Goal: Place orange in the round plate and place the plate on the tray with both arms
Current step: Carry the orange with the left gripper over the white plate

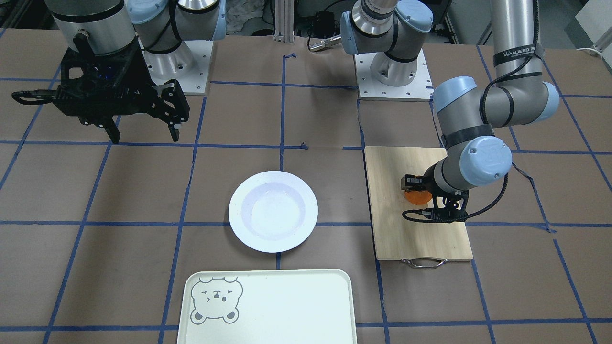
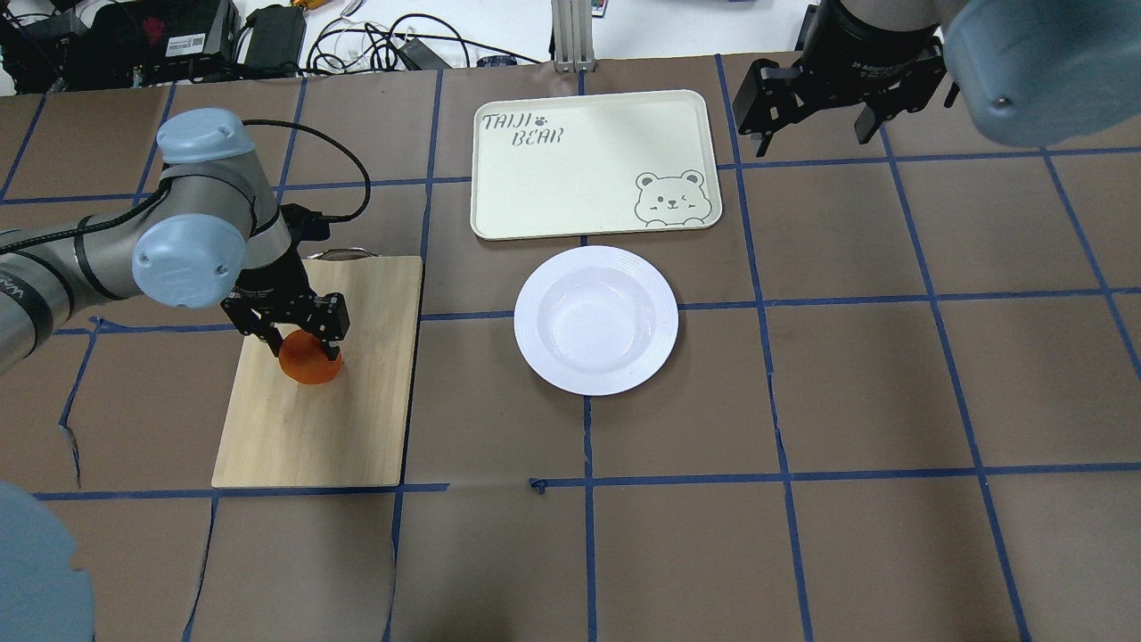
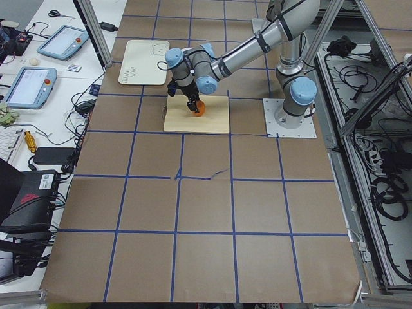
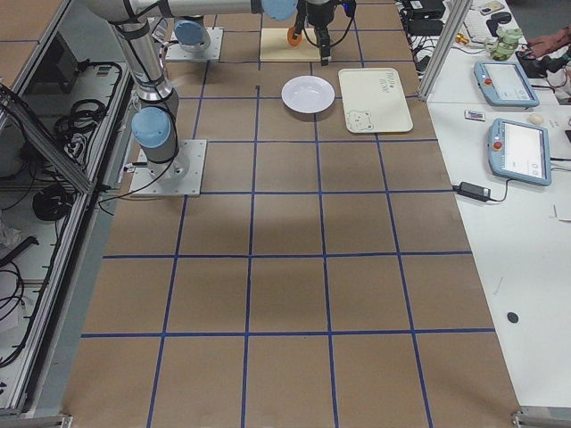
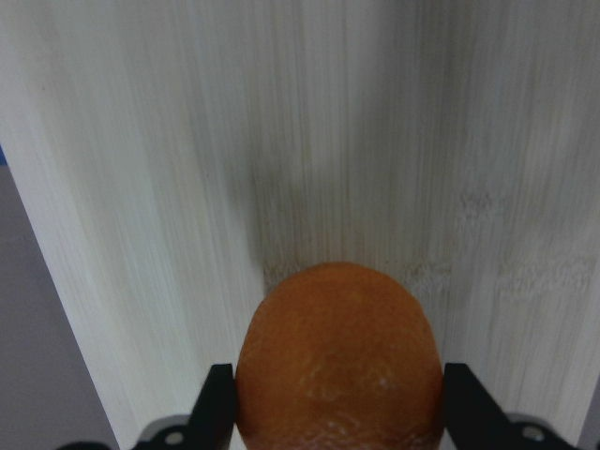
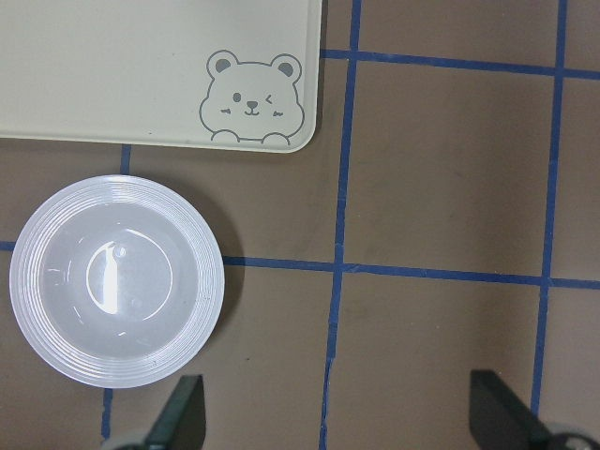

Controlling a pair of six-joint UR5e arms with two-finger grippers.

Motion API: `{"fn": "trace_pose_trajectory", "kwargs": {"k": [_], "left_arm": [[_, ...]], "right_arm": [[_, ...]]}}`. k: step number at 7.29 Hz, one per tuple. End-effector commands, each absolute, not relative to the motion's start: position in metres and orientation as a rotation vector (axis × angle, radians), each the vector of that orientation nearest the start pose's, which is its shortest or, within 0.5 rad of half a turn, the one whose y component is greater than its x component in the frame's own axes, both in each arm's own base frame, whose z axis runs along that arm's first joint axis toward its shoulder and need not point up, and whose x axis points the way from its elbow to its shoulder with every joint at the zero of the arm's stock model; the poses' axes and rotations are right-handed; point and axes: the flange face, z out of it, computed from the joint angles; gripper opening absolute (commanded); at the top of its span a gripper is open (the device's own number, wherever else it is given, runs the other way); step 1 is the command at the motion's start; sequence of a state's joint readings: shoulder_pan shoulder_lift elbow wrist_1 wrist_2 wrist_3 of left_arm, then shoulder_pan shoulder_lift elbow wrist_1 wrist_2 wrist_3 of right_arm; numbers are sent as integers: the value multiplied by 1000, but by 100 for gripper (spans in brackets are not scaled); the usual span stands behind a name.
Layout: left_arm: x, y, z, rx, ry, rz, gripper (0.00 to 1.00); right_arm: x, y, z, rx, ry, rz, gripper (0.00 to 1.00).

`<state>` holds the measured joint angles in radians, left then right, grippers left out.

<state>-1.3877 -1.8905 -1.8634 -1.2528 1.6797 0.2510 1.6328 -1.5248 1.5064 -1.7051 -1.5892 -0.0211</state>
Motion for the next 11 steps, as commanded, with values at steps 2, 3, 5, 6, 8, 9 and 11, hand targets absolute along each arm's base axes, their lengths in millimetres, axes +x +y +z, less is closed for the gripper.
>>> {"fn": "trace_pose_trajectory", "kwargs": {"k": [2,3,5,6,8,9,11], "left_arm": [[-56,-559,254,16,3161,422,33],[-85,-564,265,-85,3182,399,33],[-153,-561,274,-275,3143,368,33],[-188,-559,279,-369,3155,346,33],[-254,-548,272,-515,3136,293,33],[-286,-539,266,-533,3136,251,33],[-319,-537,254,-556,3163,156,33]], "right_arm": [[164,-516,510,-128,3145,-235,100],[163,-516,510,-128,3146,-235,100],[165,-515,510,-133,3145,-233,100],[166,-515,509,-135,3145,-230,100],[166,-515,509,-143,3145,-230,100],[166,-515,509,-140,3147,-231,100],[166,-515,509,-140,3147,-231,100]]}}
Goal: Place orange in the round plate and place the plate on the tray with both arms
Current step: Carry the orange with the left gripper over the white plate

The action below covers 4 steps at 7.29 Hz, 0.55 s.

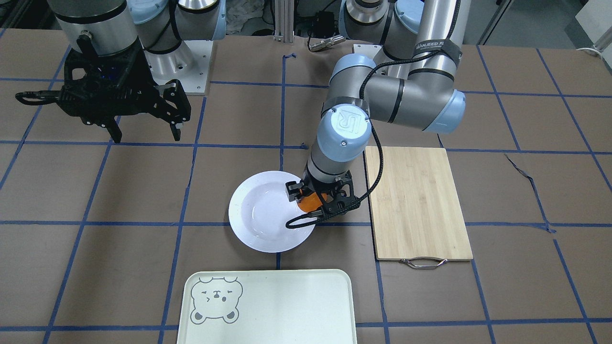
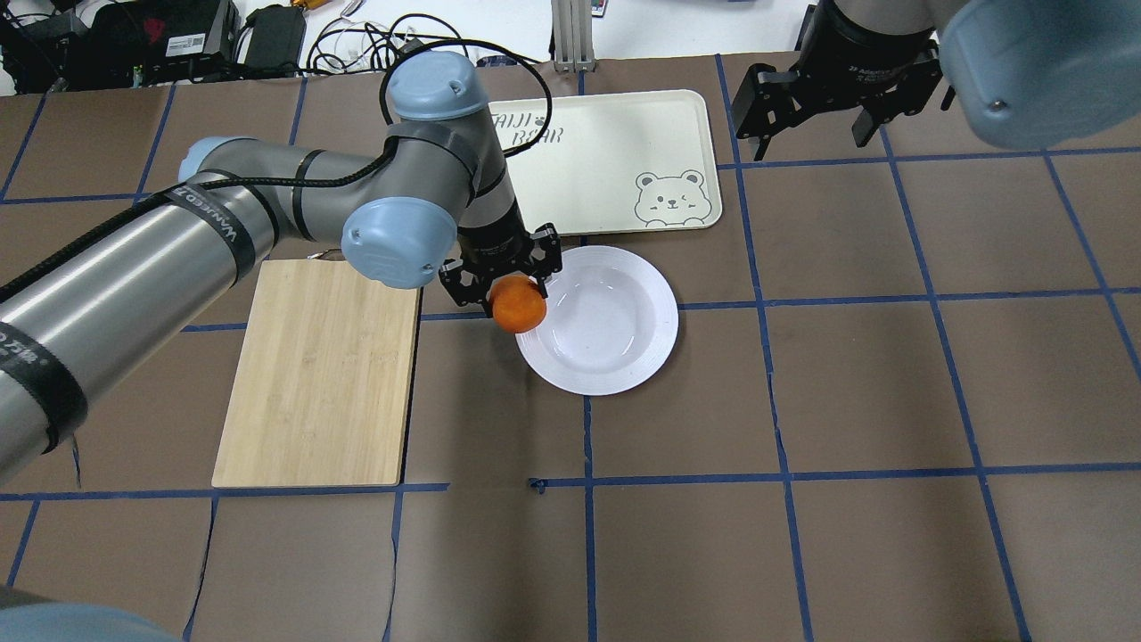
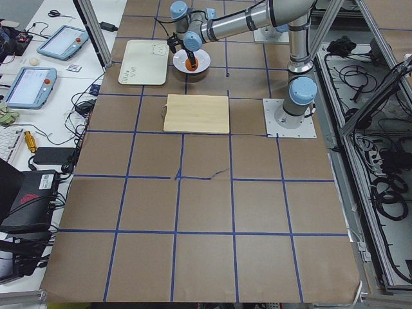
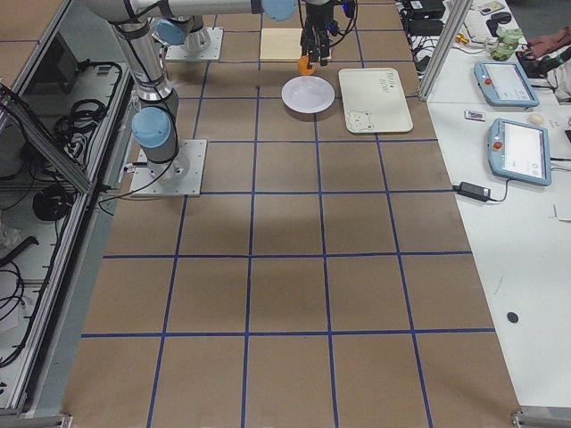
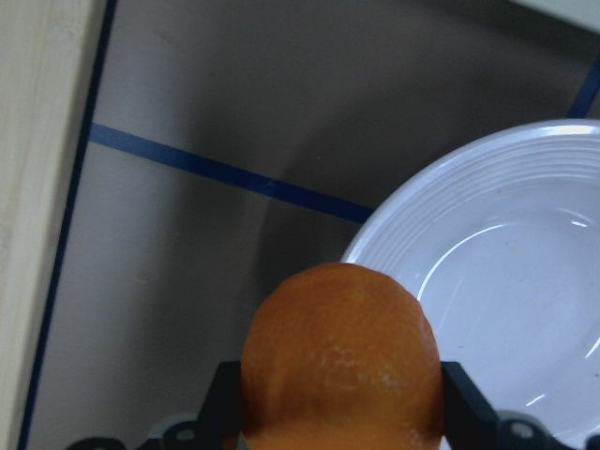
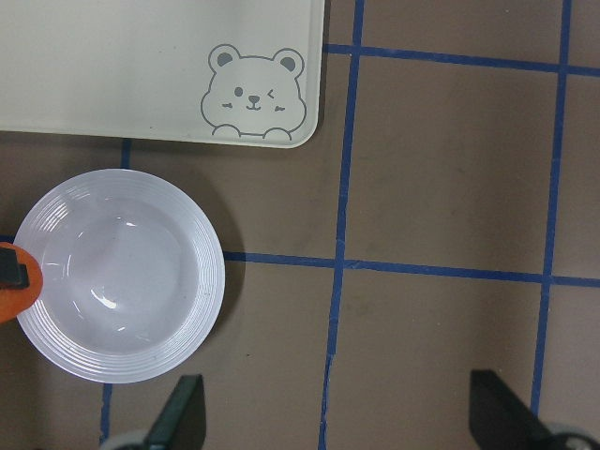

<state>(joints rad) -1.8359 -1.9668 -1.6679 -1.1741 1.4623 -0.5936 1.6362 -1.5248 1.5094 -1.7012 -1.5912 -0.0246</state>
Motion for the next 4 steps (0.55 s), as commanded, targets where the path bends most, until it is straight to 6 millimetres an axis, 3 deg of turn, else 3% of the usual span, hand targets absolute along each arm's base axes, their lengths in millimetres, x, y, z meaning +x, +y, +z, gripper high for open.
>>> {"fn": "trace_pose_trajectory", "kwargs": {"k": [1,2,3,4], "left_arm": [[-346,-530,243,-541,3179,115,33],[-360,-524,231,-507,3177,131,33],[-363,-523,223,-499,3170,147,33],[-363,-523,221,-499,3167,153,41]], "right_arm": [[165,-515,509,-140,3148,-231,100],[165,-515,509,-138,3149,-228,100],[161,-516,508,-126,3152,-221,100],[164,-515,508,-133,3148,-221,100]]}}
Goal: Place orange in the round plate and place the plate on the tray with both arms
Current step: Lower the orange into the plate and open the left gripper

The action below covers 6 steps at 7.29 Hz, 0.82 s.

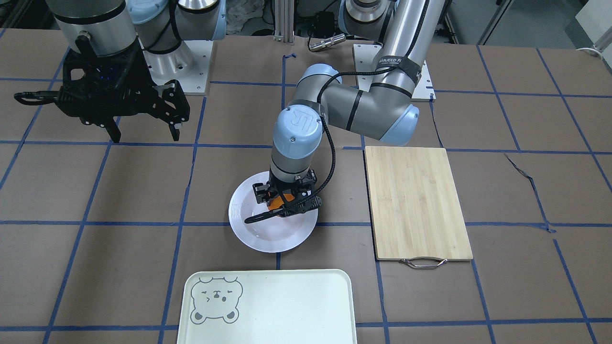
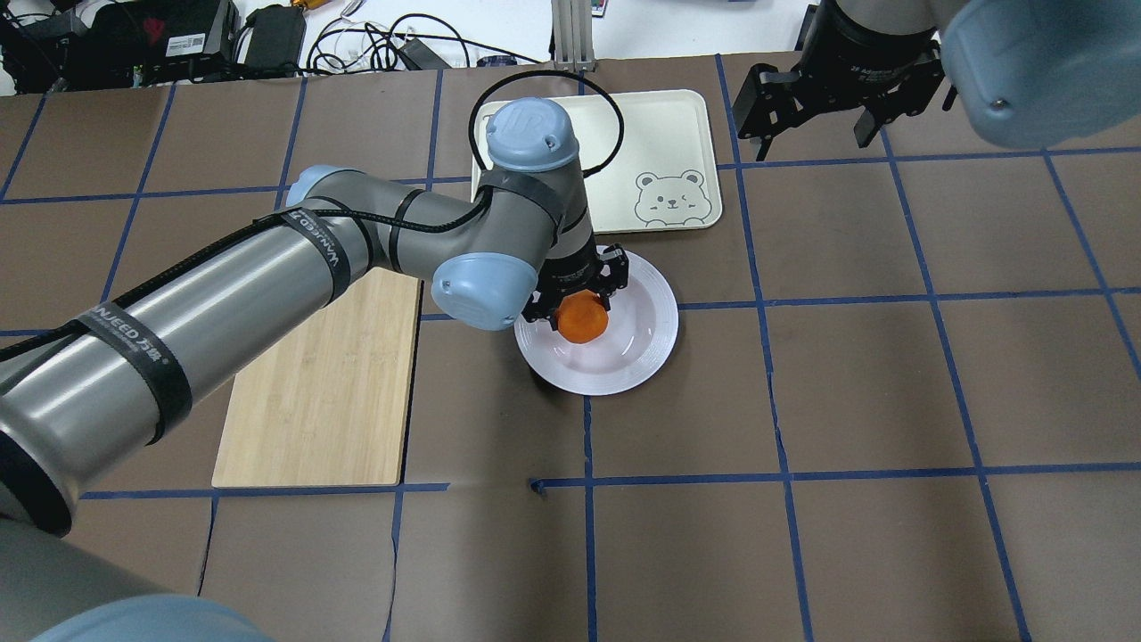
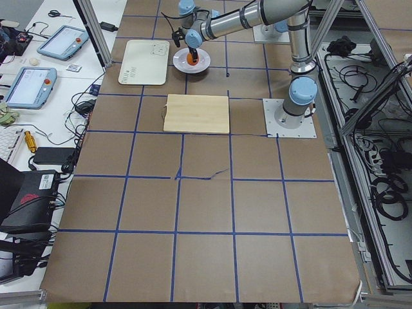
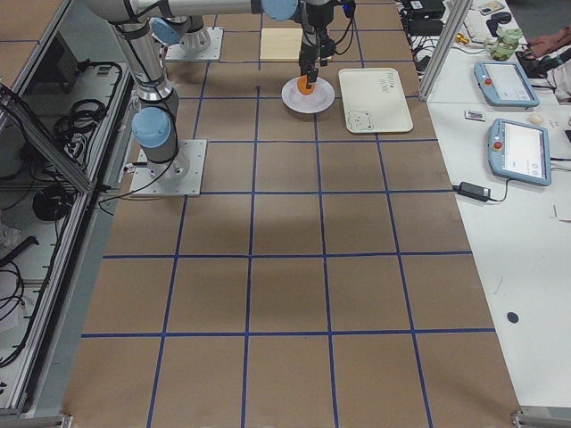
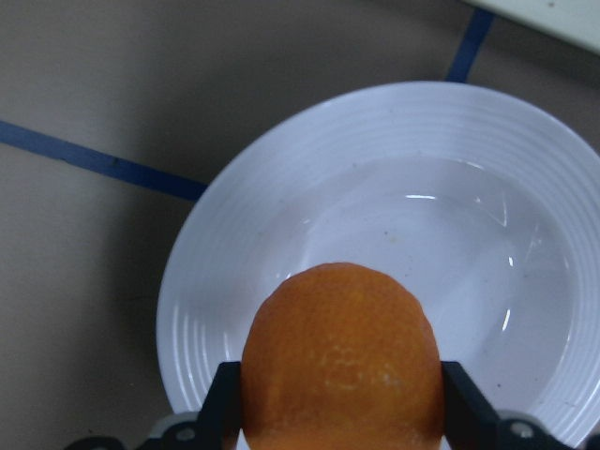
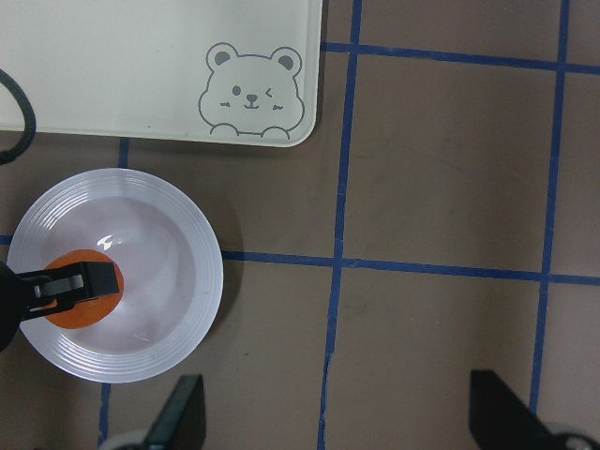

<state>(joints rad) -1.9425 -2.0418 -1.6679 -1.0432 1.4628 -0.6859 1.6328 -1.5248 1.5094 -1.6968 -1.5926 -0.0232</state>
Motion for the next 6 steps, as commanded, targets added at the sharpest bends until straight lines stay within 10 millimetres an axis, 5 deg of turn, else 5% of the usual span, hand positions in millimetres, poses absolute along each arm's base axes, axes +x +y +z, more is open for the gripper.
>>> {"fn": "trace_pose_trajectory", "kwargs": {"k": [1,2,4,6], "left_arm": [[-363,-523,221,-503,3165,152,80],[-363,-522,221,-497,3160,146,100],[-359,-525,243,-476,3185,92,100],[-328,-537,282,-358,3227,16,100]], "right_arm": [[165,-515,507,-131,3146,-221,100],[158,-520,509,-121,3148,-245,100],[134,-534,495,-27,3086,-186,100],[130,-560,445,10,3020,-61,100]]}}
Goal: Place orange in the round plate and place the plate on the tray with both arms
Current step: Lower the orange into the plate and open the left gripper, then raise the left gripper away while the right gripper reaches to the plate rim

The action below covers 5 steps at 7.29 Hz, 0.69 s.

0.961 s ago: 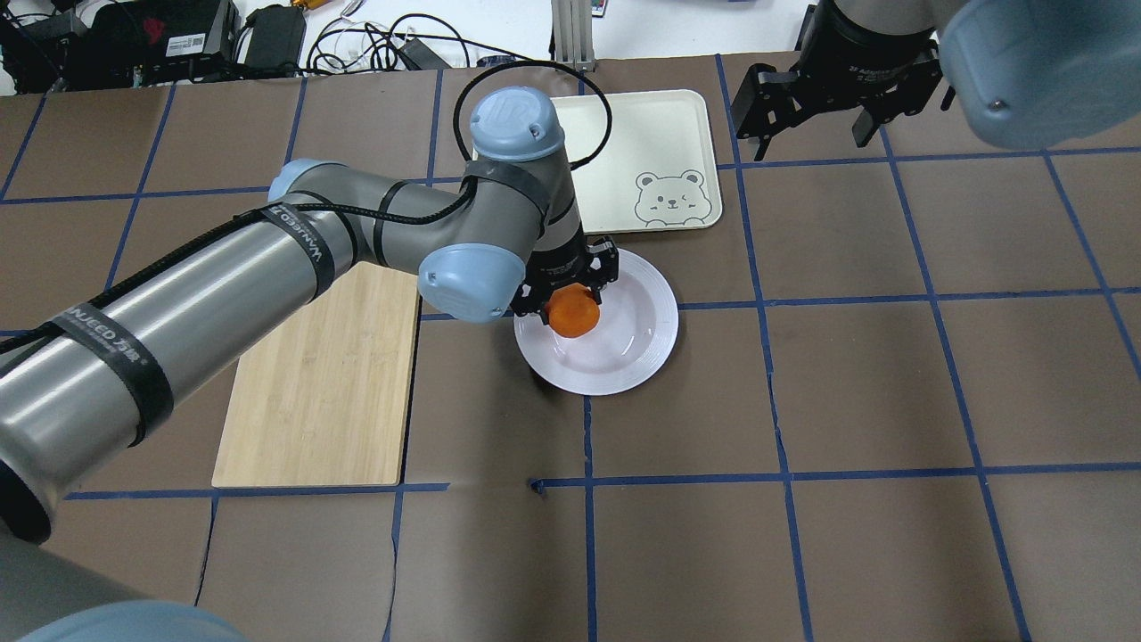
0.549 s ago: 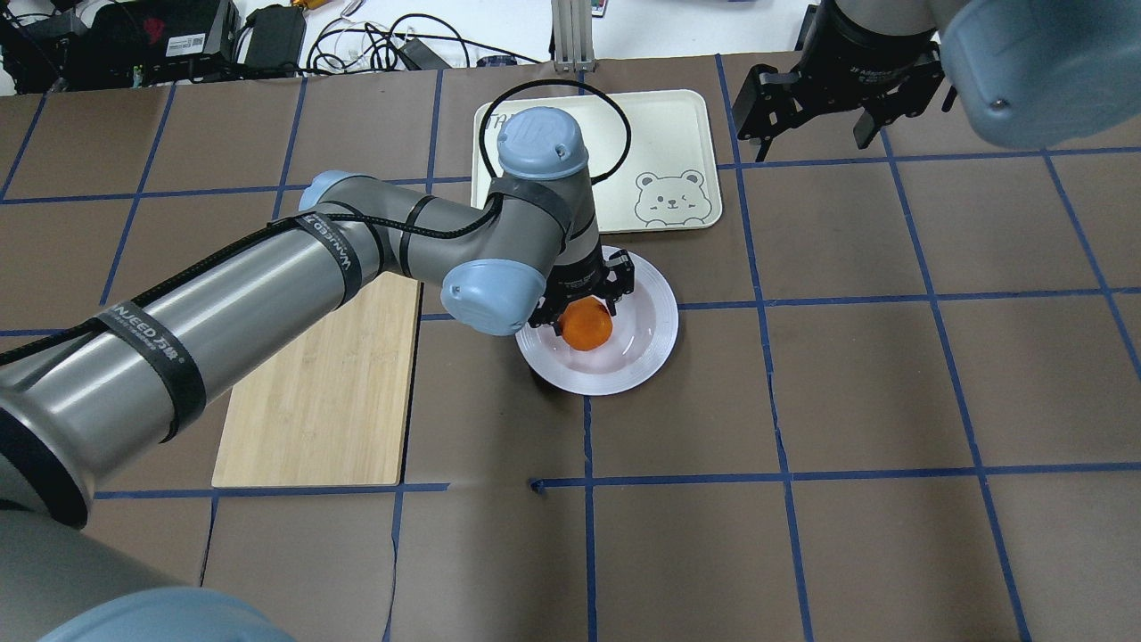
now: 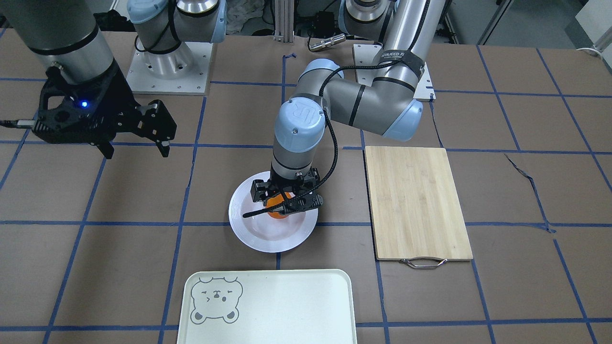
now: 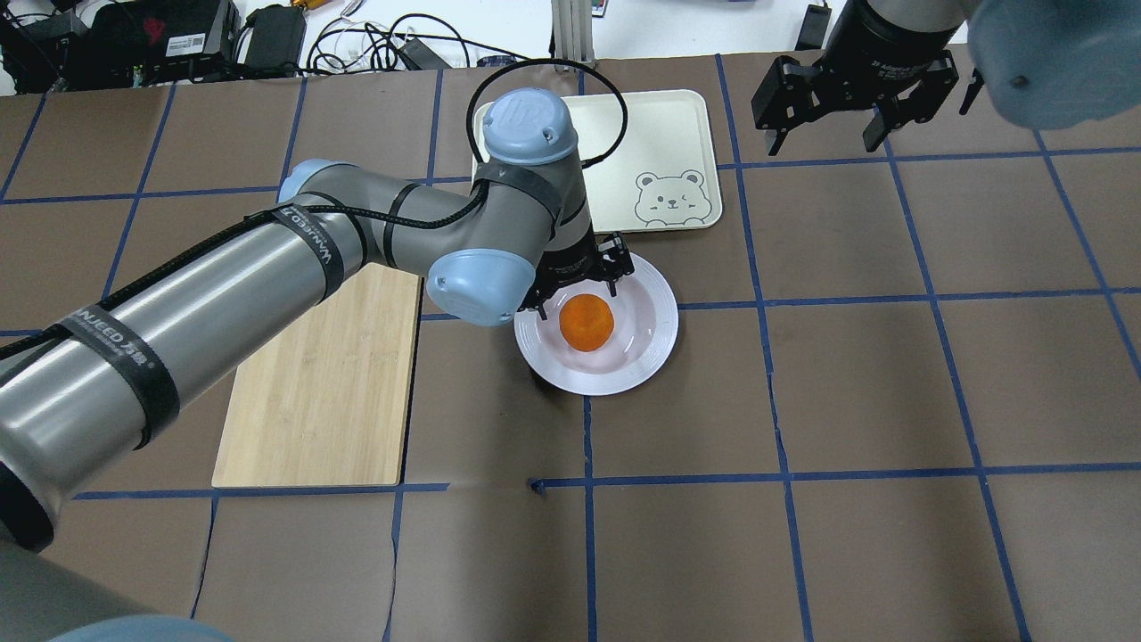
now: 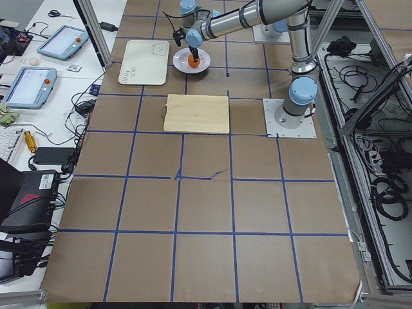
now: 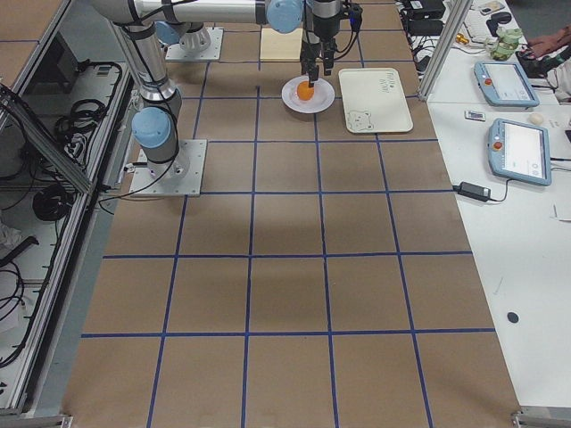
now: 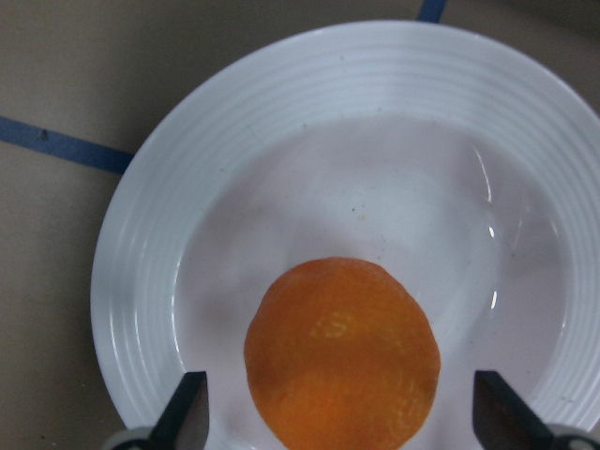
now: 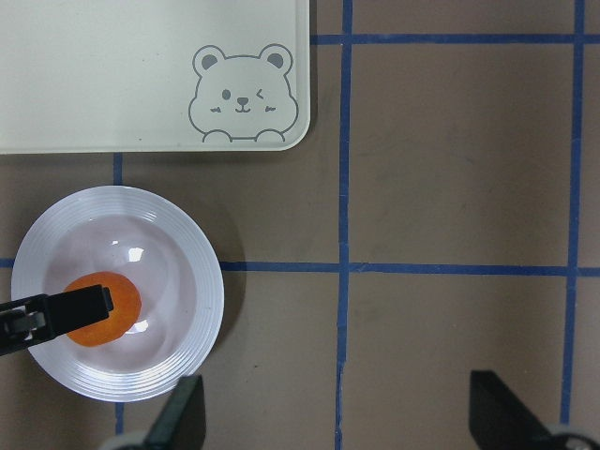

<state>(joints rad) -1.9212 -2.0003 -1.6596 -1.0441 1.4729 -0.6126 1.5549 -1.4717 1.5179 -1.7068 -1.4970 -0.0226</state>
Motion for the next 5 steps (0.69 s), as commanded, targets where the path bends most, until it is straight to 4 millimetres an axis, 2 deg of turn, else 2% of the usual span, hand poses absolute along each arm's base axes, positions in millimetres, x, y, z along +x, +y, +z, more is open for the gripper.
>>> {"fn": "trace_pose_trajectory", "kwargs": {"k": [1,2,3,5], "left_arm": [[-315,-532,310,-358,3232,13,100],[-307,-520,335,-257,3241,16,100],[-301,-506,359,-186,3235,26,100],[-292,-476,415,-174,3238,7,100]], "right_arm": [[136,-569,422,33,2961,-38,100],[138,-563,398,69,2935,12,100],[142,-558,367,63,2905,-12,100],[155,-532,283,44,2788,-67,100]]}}
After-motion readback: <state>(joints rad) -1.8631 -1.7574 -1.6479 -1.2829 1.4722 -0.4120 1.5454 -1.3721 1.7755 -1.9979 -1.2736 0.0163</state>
